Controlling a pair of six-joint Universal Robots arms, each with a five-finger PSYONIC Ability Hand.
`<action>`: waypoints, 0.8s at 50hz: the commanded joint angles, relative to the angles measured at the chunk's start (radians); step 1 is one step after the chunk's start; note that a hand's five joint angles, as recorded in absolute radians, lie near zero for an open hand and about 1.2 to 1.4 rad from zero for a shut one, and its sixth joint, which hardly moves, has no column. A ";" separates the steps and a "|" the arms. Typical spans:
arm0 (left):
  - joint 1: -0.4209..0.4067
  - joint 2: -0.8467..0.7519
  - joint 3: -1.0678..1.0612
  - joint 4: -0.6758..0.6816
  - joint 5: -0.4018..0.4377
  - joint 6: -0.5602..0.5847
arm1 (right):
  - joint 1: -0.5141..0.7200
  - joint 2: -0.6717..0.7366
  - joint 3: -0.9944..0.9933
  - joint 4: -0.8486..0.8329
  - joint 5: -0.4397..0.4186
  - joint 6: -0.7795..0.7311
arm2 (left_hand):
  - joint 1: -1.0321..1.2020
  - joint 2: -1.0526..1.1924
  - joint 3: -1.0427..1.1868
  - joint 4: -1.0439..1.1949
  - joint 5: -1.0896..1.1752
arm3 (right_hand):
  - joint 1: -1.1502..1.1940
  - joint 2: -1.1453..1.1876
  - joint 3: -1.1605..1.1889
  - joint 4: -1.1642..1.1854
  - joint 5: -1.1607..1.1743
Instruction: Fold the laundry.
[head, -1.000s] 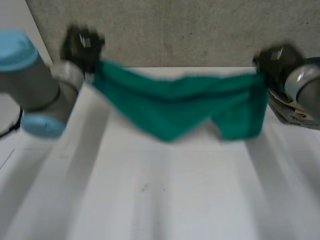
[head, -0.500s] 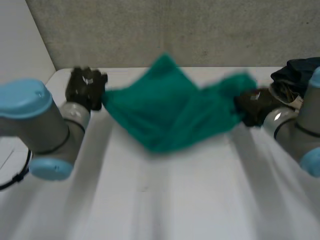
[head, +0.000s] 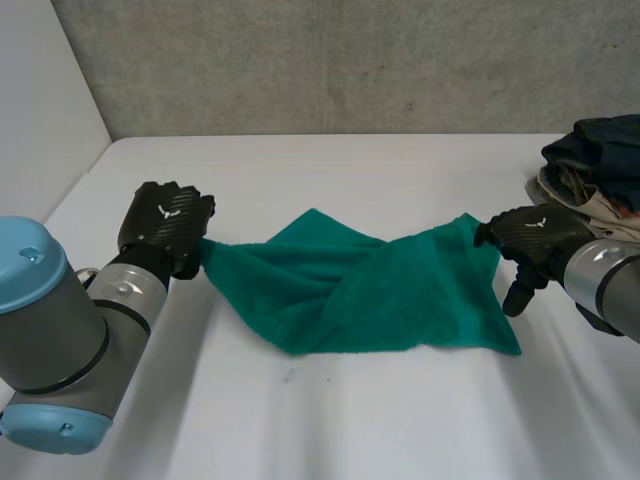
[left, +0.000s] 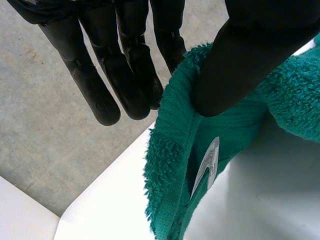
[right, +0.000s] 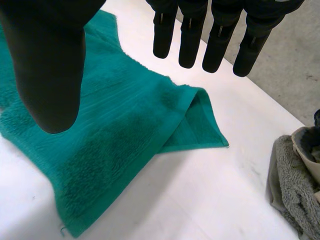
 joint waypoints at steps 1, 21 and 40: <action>0.001 0.005 0.001 0.000 0.001 -0.017 | -0.028 -0.018 0.103 -0.004 -0.051 -0.022 | 0.237 0.198 0.202 0.196 0.254 | 0.026 0.033 0.039 0.057 0.072; 0.003 -0.001 -0.007 0.000 0.009 -0.019 | -0.026 0.150 0.278 -0.469 -0.092 0.176 | 0.237 0.198 0.202 0.196 0.254 | 0.313 0.321 0.326 0.344 0.360; 0.043 0.208 0.010 -0.034 0.008 -0.004 | -0.076 -0.229 0.120 -0.247 -0.074 0.059 | 0.237 0.198 0.202 0.196 0.254 | 0.982 0.989 0.995 1.013 1.029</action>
